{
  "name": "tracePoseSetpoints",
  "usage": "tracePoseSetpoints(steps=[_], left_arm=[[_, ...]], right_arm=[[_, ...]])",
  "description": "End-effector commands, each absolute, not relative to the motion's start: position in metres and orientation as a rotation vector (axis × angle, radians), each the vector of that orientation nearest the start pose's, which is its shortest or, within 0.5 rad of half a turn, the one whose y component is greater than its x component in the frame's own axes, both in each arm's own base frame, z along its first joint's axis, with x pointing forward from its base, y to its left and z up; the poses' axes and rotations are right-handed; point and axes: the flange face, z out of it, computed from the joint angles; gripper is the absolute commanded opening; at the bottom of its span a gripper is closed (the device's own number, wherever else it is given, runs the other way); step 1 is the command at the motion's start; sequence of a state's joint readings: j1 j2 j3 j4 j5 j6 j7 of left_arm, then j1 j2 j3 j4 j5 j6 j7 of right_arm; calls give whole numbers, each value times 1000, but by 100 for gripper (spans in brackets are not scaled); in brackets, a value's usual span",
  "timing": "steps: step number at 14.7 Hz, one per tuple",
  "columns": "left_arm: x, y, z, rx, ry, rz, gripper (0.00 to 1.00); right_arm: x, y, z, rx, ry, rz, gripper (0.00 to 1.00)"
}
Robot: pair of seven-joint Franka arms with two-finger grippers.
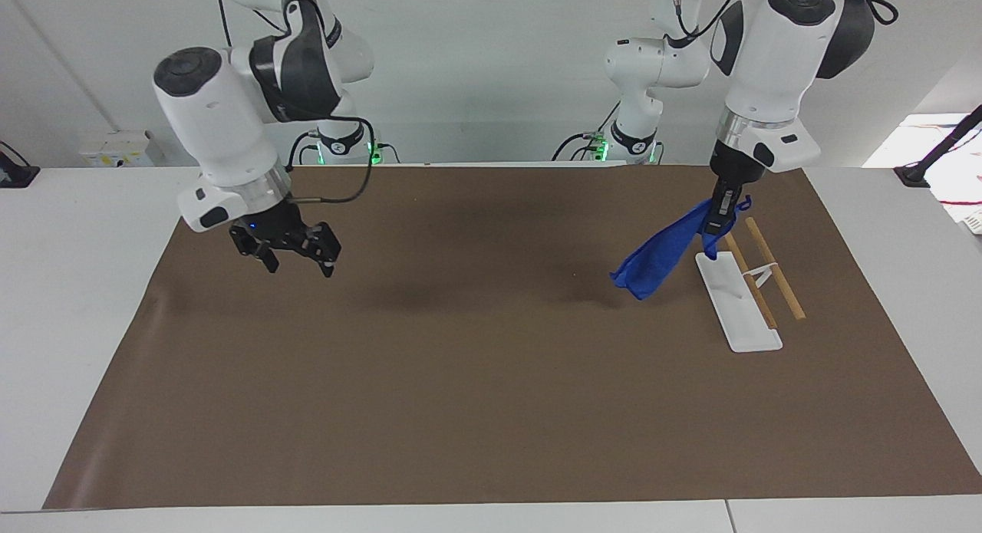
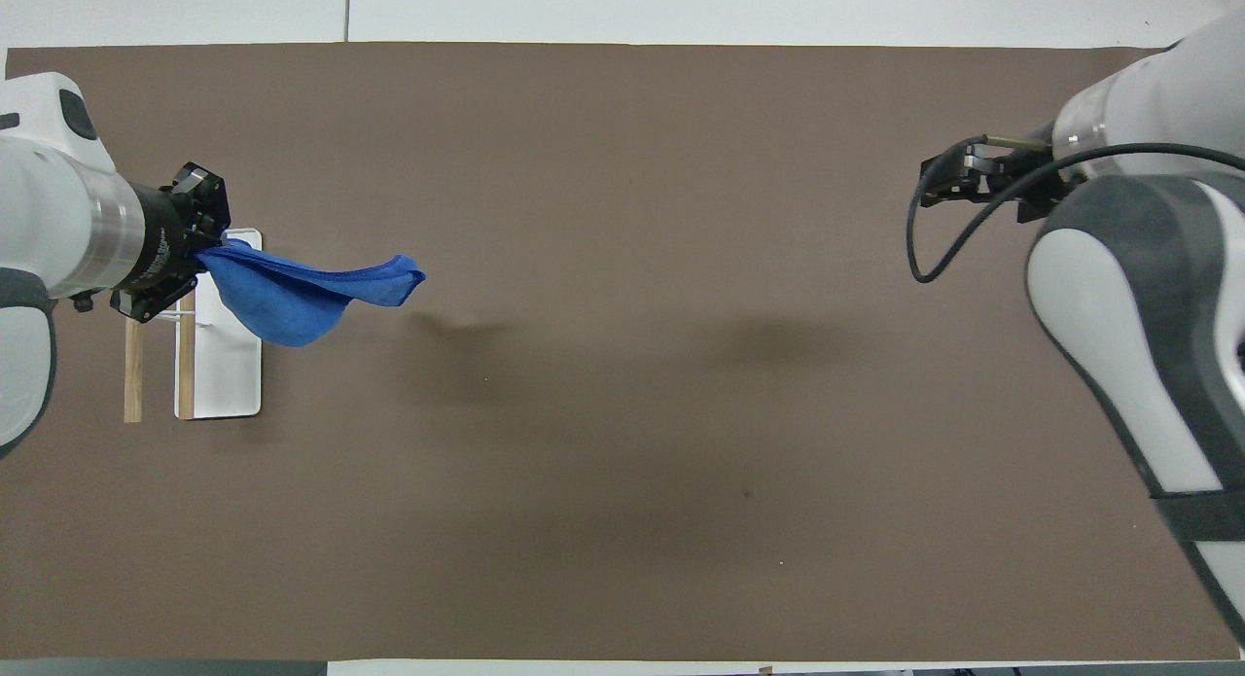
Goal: Right arm passes towel to left arm to hang
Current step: 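Carry the towel with the left gripper over the wooden rack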
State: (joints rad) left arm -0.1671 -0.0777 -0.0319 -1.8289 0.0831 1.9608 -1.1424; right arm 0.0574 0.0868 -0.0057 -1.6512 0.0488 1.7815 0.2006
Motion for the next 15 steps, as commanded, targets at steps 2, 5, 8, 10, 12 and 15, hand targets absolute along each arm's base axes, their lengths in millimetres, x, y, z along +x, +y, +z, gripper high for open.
tracePoseSetpoints(steps=[2, 5, 8, 10, 12, 15], left_arm=[[560, -64, 589, -2961, -1158, -539, 0], [560, -32, 583, -2984, -997, -514, 0], [559, -14, 571, -3023, -714, -481, 0], [562, -13, 571, -3049, -370, -508, 0], [567, -11, 575, -3035, -118, -569, 0], [575, 5, 580, -2988, 118, -587, 0]], right_arm=[[560, -45, 576, -3099, 205, 75, 100], [542, -65, 615, -3123, 192, 71, 100], [548, -57, 654, -3164, 185, 119, 100], [549, -41, 635, -3168, 147, 135, 100], [545, -25, 633, -3195, 67, 90, 100], [546, -21, 637, -3184, 61, 86, 100]])
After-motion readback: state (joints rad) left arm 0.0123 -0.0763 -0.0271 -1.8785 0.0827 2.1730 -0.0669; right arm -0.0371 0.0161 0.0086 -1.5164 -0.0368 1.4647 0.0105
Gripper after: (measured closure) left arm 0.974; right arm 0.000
